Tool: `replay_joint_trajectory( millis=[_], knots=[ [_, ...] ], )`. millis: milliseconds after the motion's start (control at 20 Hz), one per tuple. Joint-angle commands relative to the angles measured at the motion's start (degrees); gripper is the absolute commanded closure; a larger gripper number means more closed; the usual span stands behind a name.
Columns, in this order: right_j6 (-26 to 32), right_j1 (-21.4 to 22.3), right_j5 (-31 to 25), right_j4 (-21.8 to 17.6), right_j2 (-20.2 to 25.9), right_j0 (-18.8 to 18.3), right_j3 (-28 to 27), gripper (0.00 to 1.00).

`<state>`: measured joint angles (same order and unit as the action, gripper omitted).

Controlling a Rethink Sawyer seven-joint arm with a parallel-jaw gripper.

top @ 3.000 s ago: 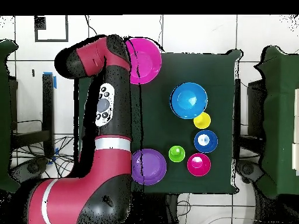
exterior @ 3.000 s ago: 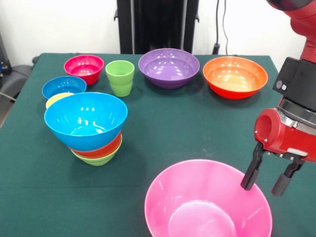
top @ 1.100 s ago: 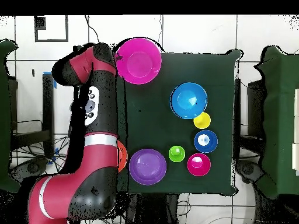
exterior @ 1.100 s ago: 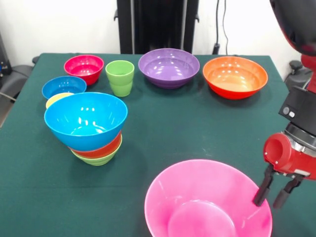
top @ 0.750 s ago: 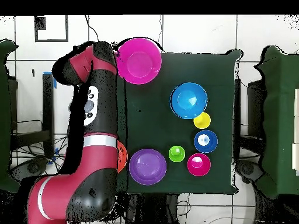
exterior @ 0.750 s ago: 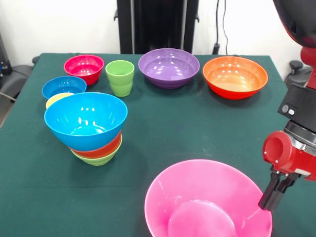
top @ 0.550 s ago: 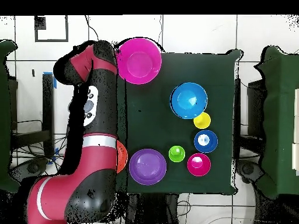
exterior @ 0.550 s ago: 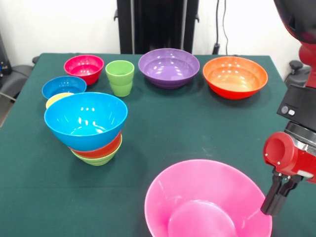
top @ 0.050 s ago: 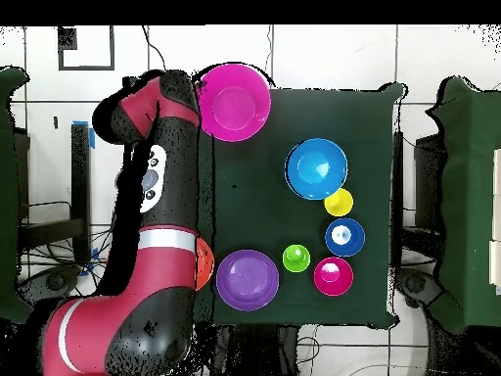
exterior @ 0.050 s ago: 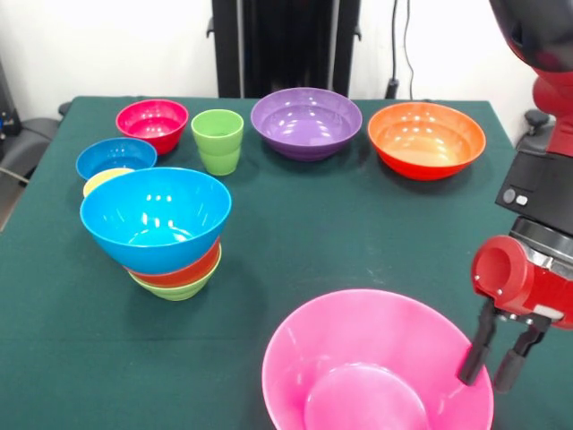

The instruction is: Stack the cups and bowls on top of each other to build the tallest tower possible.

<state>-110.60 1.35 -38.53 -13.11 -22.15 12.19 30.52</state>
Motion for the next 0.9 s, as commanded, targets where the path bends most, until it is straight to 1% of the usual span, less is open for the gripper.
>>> replay_joint_trajectory(
  millis=[50,150,500,900],
  knots=[
    [-9.3,-0.3,-0.4,1.4,3.6,-0.5,5.7,0.0],
    [-8.4,-0.4,-0.6,1.6,4.1,-0.7,5.8,0.0],
    [-9.1,-1.0,-0.6,2.2,4.6,-0.6,5.8,0.0],
    [-10.1,-3.3,-1.9,3.2,4.1,-0.1,2.8,0.0]
  ],
)
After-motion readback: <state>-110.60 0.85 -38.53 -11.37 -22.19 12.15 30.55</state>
